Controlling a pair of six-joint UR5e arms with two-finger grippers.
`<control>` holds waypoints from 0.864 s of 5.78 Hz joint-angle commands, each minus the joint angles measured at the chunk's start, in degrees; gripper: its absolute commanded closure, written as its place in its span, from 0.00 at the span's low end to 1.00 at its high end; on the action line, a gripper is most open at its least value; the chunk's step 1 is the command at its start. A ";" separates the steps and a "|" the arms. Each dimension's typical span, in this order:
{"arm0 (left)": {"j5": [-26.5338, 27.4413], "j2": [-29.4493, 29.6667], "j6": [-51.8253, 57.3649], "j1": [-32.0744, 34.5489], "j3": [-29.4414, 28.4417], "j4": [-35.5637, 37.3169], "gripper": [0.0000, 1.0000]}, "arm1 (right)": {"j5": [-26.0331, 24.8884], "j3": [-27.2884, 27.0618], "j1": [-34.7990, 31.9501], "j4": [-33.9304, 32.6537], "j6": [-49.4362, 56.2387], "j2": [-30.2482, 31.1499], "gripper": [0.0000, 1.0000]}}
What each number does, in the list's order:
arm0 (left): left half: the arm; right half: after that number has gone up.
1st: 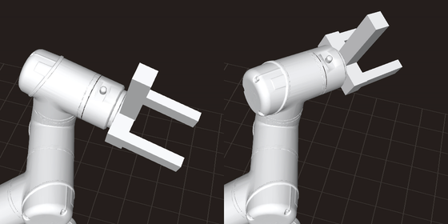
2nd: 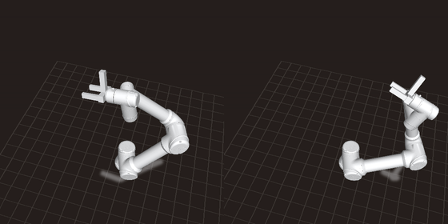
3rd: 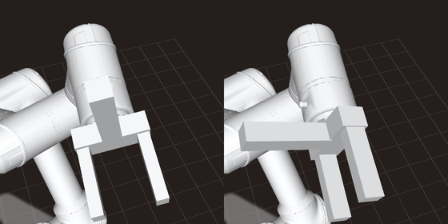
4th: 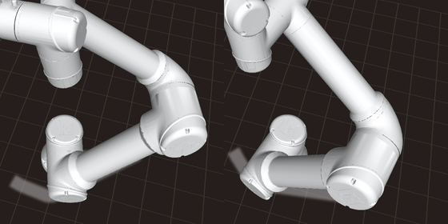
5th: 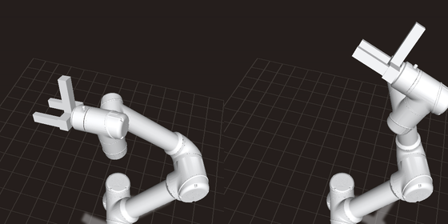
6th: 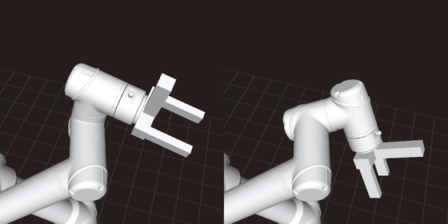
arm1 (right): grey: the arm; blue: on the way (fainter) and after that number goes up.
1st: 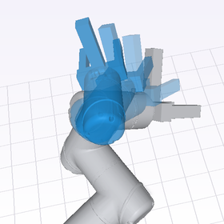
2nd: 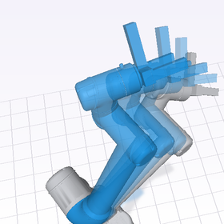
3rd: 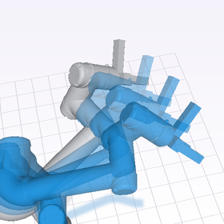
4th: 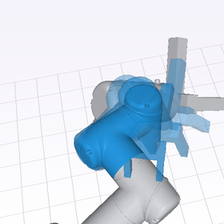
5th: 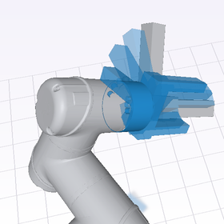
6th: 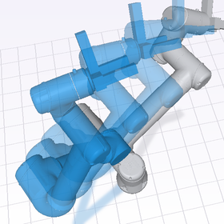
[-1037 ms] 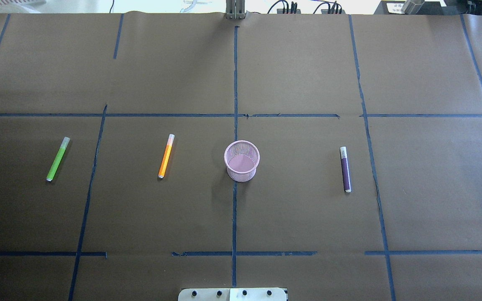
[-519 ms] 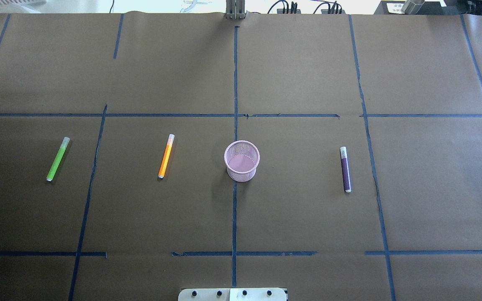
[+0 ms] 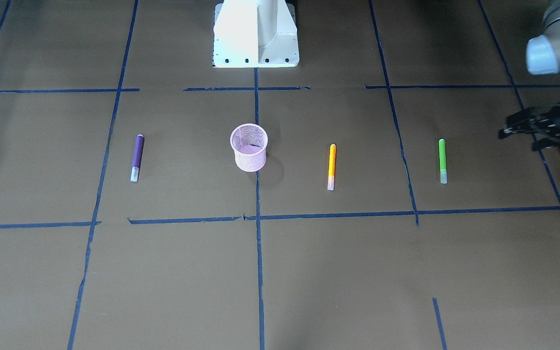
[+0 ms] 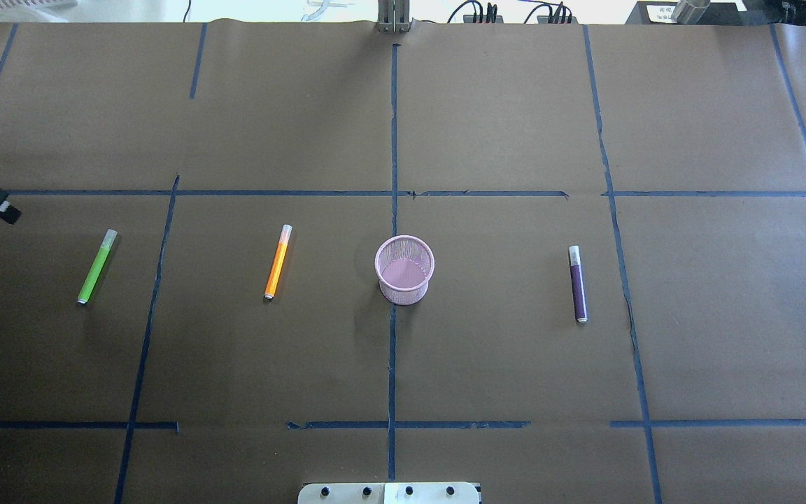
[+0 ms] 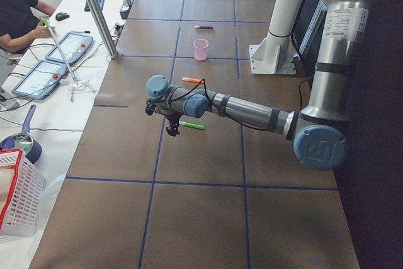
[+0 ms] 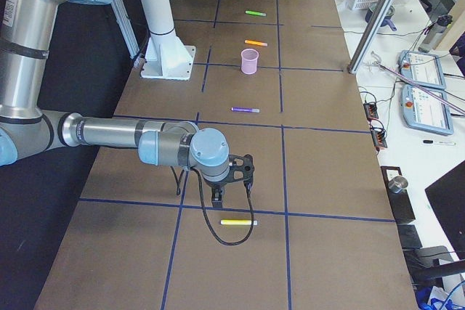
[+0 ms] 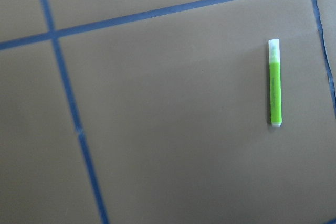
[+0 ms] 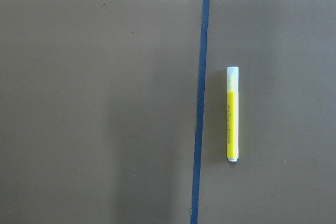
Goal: Collect pens into pen holder
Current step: 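Reach the left gripper down to the green highlighter and grasp it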
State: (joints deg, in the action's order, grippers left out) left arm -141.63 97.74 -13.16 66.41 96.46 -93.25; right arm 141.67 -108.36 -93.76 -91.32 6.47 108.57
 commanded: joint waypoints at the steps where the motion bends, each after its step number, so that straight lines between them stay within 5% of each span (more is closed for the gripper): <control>1: 9.49 2.88 -7.65 -9.14 -0.04 -0.27 0.00 | 0.27 -0.01 0.42 0.09 0.04 -0.02 0.00; 5: 9.71 4.56 -12.85 -14.63 -4.95 -0.36 0.03 | 0.27 -0.01 0.77 0.09 0.04 -0.02 0.00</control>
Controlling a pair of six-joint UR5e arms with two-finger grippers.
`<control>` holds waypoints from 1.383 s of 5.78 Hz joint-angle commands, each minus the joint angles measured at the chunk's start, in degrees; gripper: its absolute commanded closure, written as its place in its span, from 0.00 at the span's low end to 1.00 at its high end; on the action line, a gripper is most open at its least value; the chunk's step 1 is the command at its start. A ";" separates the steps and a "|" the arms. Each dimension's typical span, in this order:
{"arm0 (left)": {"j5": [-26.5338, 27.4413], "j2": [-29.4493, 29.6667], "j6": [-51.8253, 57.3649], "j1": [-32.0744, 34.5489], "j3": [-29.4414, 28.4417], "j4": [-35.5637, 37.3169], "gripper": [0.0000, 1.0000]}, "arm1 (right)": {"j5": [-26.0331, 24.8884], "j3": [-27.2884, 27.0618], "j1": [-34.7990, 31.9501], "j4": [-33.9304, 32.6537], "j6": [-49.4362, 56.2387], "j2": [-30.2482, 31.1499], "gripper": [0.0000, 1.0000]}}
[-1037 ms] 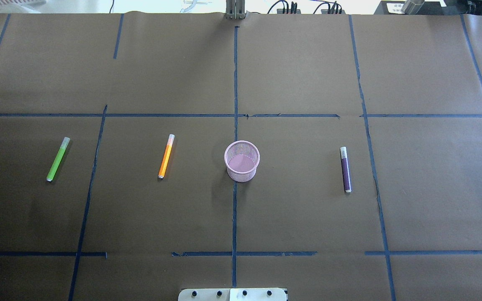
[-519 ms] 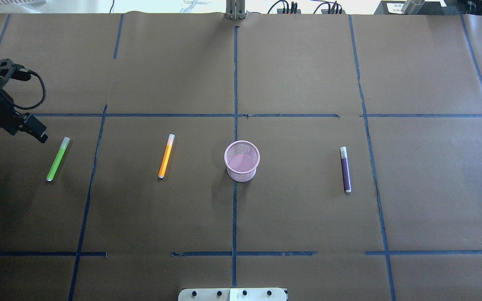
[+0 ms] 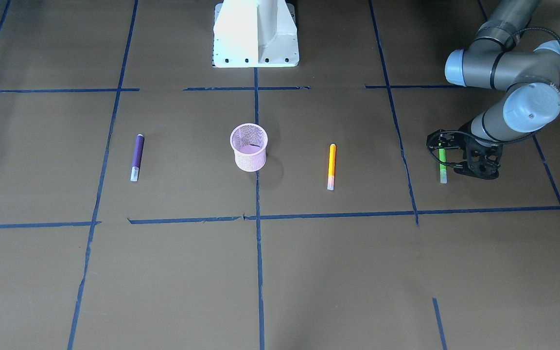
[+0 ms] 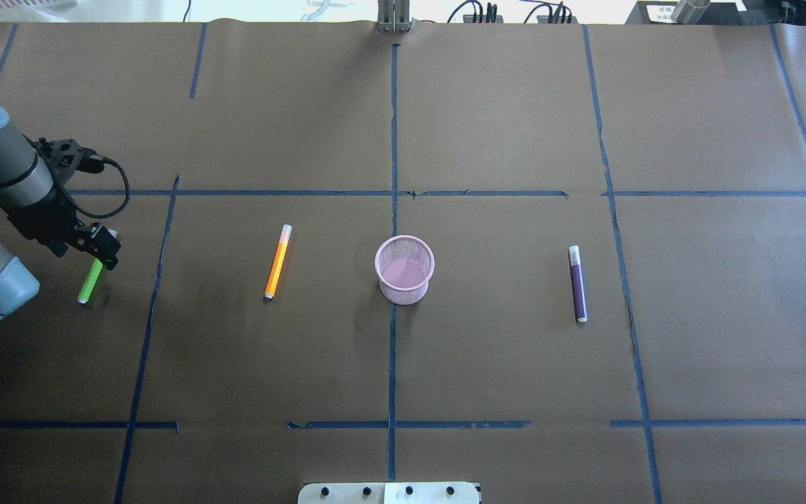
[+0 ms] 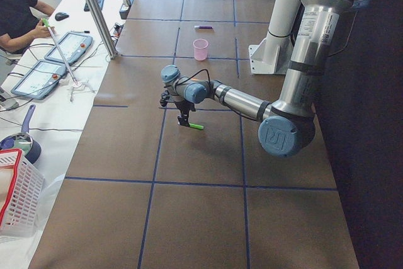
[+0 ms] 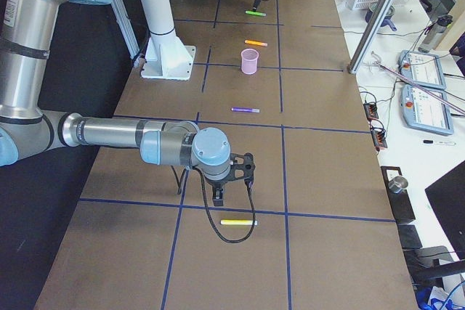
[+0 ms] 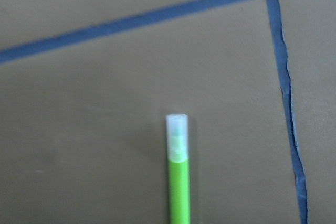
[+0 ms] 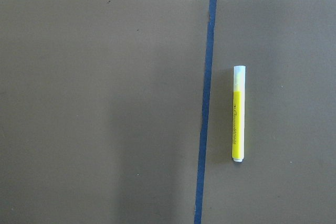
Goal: Collect pens into pen holder
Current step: 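Reach the left gripper down to the green highlighter and grasp it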
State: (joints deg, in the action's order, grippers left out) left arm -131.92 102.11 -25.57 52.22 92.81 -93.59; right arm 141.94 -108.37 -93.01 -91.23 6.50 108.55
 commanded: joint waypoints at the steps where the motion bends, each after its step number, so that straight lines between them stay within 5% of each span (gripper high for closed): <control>1: 0.08 0.45 -0.27 -0.45 -2.10 -0.01 0.06 | 0.00 0.00 0.02 -0.09 0.00 0.09 0.00; 4: 0.17 2.74 0.08 -0.45 -5.27 -0.10 0.12 | 0.00 0.17 0.11 -0.09 -0.09 0.09 0.00; 6: 0.17 2.83 0.17 -0.62 -5.80 -0.10 0.29 | 0.00 0.18 0.11 -0.09 -0.09 0.09 0.00; 8: 0.26 3.35 0.17 -0.98 -6.59 -0.36 0.32 | 0.09 0.18 0.20 -0.09 -0.09 0.09 0.00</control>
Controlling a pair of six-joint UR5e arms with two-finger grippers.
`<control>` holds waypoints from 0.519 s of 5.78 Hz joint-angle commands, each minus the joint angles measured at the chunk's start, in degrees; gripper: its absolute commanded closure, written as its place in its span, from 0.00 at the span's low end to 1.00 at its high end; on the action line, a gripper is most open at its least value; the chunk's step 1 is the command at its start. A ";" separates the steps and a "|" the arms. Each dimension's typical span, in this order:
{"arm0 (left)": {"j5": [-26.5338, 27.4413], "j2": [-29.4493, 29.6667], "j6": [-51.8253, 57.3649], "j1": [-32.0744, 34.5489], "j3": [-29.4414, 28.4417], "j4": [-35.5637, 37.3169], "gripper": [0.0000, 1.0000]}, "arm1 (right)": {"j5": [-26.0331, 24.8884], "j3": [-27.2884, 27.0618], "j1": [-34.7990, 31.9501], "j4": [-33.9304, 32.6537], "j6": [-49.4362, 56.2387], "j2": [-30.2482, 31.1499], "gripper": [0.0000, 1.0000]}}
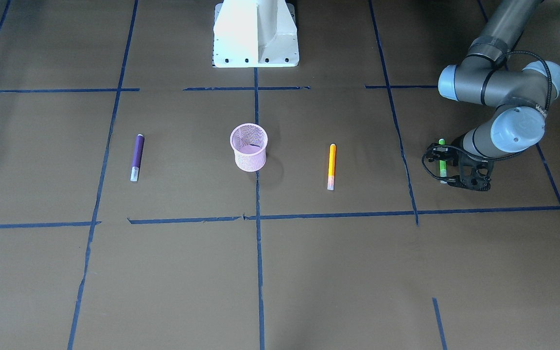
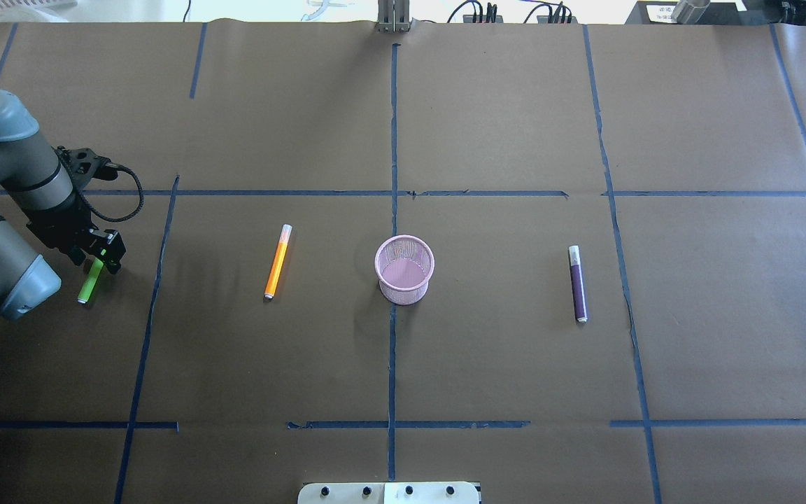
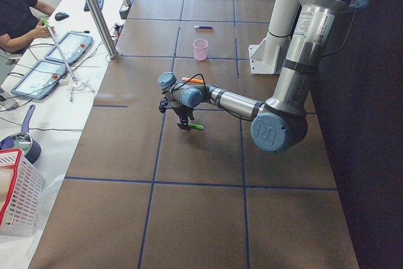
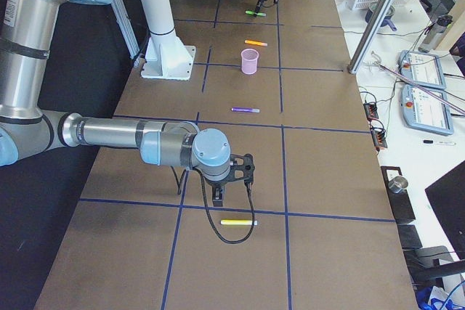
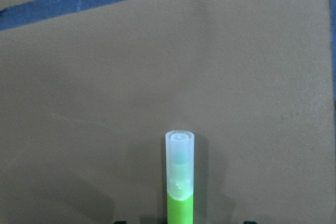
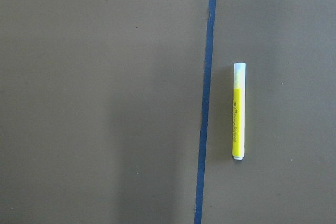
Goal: Collect pens into pen holder
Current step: 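Reach the left gripper down to the green highlighter and grasp it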
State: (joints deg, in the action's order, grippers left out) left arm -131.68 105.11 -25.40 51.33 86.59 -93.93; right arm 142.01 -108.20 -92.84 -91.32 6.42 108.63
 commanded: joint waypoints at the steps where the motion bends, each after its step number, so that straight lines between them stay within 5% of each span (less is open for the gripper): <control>1: 0.02 0.45 0.09 -0.18 -0.37 -0.11 0.50 | 0.02 0.00 0.03 0.00 -0.09 0.00 0.00; 2: 0.02 0.36 0.18 -0.09 -0.37 -0.11 0.80 | 0.02 0.00 0.03 0.00 -0.09 0.00 0.00; 3: 0.02 0.45 0.09 -0.09 -0.29 -0.11 0.97 | 0.02 0.00 0.03 0.00 -0.09 0.00 0.00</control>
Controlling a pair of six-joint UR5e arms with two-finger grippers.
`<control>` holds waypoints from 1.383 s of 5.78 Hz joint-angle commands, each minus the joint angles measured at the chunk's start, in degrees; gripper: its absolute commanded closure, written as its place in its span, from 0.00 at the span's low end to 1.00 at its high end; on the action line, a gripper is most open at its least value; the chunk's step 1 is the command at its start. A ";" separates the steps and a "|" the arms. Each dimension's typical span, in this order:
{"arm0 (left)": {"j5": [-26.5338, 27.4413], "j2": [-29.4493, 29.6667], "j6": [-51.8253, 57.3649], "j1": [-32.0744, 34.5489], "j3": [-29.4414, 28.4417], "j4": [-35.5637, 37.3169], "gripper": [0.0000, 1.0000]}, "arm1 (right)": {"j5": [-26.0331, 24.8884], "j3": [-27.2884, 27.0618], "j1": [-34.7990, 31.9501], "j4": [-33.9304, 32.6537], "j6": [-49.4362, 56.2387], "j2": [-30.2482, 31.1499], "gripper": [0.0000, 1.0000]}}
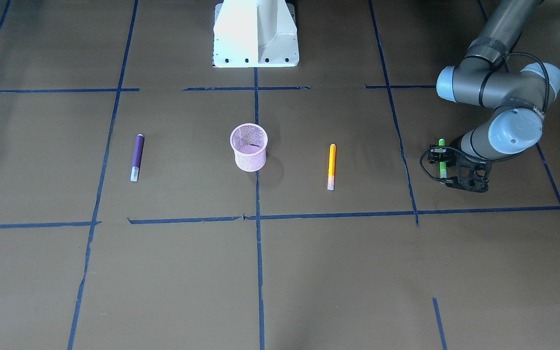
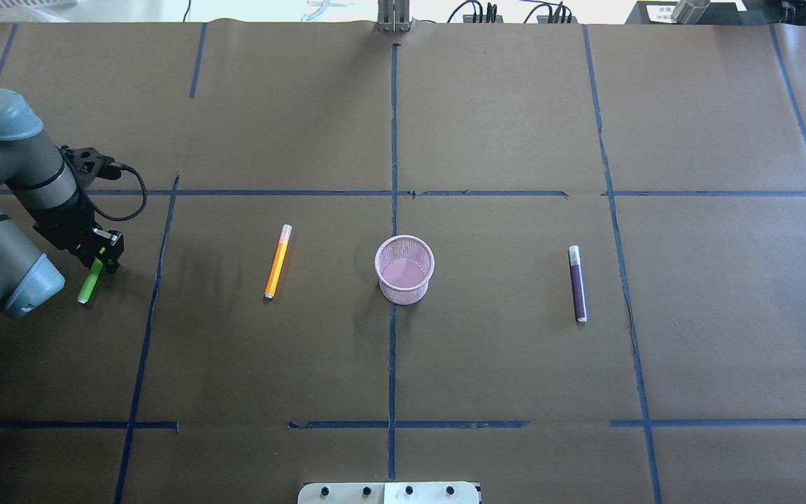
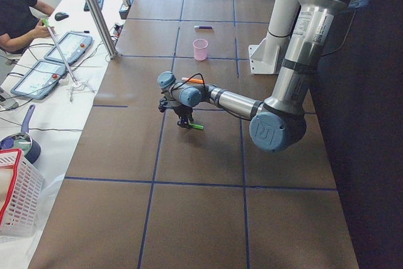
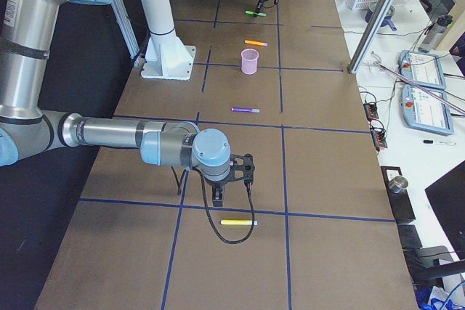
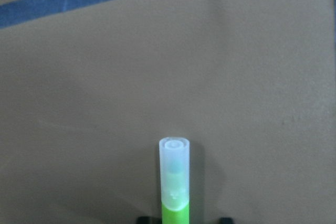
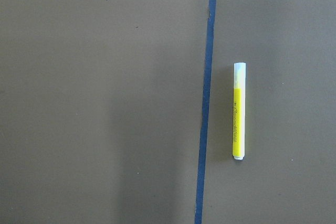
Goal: Collect pens into pen holder
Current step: 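Lift the green highlighter with the left gripper and drop it into the lilac cup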
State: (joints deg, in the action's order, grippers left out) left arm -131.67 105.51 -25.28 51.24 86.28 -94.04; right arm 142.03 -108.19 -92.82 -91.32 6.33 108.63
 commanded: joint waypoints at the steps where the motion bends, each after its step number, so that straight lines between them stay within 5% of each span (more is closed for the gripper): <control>1: 0.36 -0.48 -0.12 0.00 0.02 -2.78 1.00 | 0.00 0.00 0.00 0.00 -0.01 0.00 0.00; 3: 2.38 -0.40 -0.56 0.09 0.72 -8.26 1.00 | 0.00 0.00 0.00 0.00 -0.01 0.00 0.00; 5: 2.47 0.83 -2.31 -0.17 12.09 -8.35 1.00 | 0.09 -0.35 0.00 0.18 -0.01 0.00 0.00; 6: 4.12 5.01 -11.02 -2.09 17.20 -9.83 1.00 | 0.09 -0.27 0.00 1.22 -0.09 0.00 0.00; 8: 12.37 17.13 -19.78 -10.33 18.13 -11.60 1.00 | 0.09 -0.26 0.00 1.49 -0.09 0.00 0.00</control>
State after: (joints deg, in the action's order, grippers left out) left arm -123.03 116.70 -41.23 44.89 104.00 -104.96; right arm 142.12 -108.46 -92.81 -90.00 6.25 108.63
